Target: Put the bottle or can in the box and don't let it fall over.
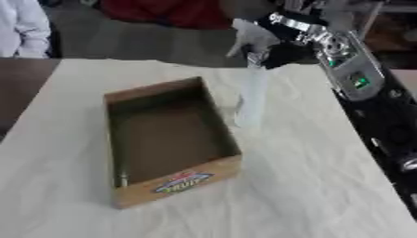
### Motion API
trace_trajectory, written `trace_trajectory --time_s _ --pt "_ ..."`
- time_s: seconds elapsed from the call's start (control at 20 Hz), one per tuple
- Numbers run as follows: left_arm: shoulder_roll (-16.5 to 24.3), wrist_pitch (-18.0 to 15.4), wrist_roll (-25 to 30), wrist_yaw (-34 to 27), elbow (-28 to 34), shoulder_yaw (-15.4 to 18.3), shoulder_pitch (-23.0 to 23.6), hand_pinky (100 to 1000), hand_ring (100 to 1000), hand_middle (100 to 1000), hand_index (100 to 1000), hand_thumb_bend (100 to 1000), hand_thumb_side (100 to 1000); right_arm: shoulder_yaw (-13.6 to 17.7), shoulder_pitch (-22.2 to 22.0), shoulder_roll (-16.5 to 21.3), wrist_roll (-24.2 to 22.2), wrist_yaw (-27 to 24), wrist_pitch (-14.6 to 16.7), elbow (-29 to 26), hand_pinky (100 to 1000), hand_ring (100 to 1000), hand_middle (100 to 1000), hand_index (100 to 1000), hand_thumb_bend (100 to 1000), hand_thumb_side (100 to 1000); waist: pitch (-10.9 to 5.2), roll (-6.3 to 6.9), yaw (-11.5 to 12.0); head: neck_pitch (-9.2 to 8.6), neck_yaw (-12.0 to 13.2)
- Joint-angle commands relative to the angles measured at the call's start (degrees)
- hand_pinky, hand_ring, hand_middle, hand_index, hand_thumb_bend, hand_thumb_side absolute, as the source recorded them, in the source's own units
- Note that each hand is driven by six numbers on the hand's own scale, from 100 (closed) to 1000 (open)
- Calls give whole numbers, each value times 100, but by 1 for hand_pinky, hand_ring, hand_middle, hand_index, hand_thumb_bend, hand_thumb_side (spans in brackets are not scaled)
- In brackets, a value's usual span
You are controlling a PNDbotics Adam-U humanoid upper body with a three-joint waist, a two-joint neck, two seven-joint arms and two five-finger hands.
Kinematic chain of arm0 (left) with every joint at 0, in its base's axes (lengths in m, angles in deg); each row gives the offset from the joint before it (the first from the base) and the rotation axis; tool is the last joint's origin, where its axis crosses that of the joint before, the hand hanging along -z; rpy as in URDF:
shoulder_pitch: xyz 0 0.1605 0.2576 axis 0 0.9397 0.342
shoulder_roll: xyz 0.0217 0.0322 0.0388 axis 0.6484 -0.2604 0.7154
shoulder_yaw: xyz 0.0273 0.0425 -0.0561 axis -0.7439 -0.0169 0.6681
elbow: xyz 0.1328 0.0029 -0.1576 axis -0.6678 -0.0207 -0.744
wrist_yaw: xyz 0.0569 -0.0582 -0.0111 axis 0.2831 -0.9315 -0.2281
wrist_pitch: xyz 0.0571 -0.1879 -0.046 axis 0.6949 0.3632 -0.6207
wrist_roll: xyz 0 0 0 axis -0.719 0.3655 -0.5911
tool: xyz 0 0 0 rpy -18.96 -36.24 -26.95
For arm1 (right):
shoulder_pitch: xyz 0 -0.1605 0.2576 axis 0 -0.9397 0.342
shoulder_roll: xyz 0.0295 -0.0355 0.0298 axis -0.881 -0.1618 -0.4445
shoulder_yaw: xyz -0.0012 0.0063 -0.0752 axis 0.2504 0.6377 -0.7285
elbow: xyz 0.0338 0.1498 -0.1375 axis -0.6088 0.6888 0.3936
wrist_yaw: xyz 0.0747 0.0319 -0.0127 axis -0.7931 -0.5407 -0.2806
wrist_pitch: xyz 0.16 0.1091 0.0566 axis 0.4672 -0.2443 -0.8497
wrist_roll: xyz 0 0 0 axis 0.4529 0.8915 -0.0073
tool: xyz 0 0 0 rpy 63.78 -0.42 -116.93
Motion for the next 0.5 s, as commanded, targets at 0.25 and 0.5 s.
trace_trajectory --time_s 0.25,0.5 --pt "45 -1 60 26 54 9 -20 639 788 743 780 281 550 3 181 90 80 -34 5 -98 665 442 447 432 100 100 -93 23 -8 -26 -16" --pt "49 -1 76 29 54 18 -12 640 787 738 776 271 560 -42 183 119 34 226 134 -81 546 351 333 273 100 109 -103 16 -5 -22 -10"
